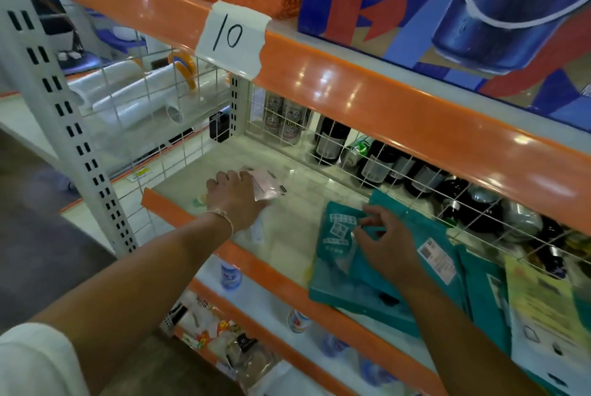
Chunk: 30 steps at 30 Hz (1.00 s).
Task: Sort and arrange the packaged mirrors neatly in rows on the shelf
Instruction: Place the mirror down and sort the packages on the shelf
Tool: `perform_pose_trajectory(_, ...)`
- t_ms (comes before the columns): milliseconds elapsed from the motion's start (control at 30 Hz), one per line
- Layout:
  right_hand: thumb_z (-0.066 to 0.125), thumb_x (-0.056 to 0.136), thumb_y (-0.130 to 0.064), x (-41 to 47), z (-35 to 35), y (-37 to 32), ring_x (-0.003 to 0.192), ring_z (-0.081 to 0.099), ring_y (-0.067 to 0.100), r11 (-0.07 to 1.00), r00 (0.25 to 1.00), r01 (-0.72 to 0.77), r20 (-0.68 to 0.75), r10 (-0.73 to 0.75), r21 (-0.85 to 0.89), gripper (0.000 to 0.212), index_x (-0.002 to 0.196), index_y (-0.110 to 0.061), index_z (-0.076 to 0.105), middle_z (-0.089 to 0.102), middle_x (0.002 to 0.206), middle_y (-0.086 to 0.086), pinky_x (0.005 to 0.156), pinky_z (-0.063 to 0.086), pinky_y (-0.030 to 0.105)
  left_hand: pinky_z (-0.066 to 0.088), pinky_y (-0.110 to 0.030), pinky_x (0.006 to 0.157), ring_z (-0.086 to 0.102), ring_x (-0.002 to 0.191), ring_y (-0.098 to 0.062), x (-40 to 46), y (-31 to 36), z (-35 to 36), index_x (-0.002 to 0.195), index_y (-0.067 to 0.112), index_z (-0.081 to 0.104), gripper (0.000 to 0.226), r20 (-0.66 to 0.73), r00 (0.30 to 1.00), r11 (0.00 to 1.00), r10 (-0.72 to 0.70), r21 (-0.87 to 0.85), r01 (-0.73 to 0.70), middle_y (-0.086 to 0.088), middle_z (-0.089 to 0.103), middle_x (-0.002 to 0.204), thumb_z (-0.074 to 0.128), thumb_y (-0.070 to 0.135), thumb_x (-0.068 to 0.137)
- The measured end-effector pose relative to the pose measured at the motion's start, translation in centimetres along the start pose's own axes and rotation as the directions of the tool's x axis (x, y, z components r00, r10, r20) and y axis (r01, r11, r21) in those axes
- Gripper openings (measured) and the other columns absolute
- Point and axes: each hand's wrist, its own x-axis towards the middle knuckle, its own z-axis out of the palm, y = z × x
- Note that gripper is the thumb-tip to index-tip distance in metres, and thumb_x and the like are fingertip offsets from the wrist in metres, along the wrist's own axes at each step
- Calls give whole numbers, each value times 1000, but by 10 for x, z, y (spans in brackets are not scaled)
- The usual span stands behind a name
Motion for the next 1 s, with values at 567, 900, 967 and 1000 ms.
perform_pose_trajectory(567, 65, 91, -26, -42, -87, 48, 92, 57, 9, 991, 984, -130, -120, 130, 2, 39, 128, -21, 56, 63, 111, -7, 72, 43, 20, 43, -40, 88, 47, 109, -31, -70, 185, -42, 126, 10, 48, 46, -225, 811, 808, 540, -134, -574, -16, 51, 121, 44, 42, 94)
perform_pose_trajectory(900, 68, 88, -34, -85, -183, 147, 106, 61, 26, 912, 891, -393, -293, 346, -119, 46, 127, -12, 59, 66, 119, 7, 84, 48, 31, 43, -32, 74, 53, 87, -21, -136, 318, -31, 126, 5, 51, 36, -18, 773, 612, 634, -599, -516, -14, 55, 115, 47, 27, 97)
perform_pose_trajectory(967, 70, 82, -48, -91, -200, 167, 118, 56, 30, 853, 855, -485, -309, 417, -191, 62, 132, -14, 55, 61, 128, 10, 94, 49, 39, 40, -38, 64, 50, 72, -22, -149, 338, -31, 117, -2, 53, 31, 20, 776, 601, 630, -645, -472, -23, 56, 103, 46, 21, 97)
perform_pose_trajectory(1000, 71, 79, -54, -93, -206, 175, 121, 52, 32, 828, 841, -518, -304, 447, -216, 70, 135, -15, 52, 58, 131, 11, 97, 48, 42, 41, -43, 64, 51, 71, -26, -155, 348, -29, 111, -5, 53, 29, 37, 779, 594, 626, -669, -446, -26, 55, 98, 46, 18, 97)
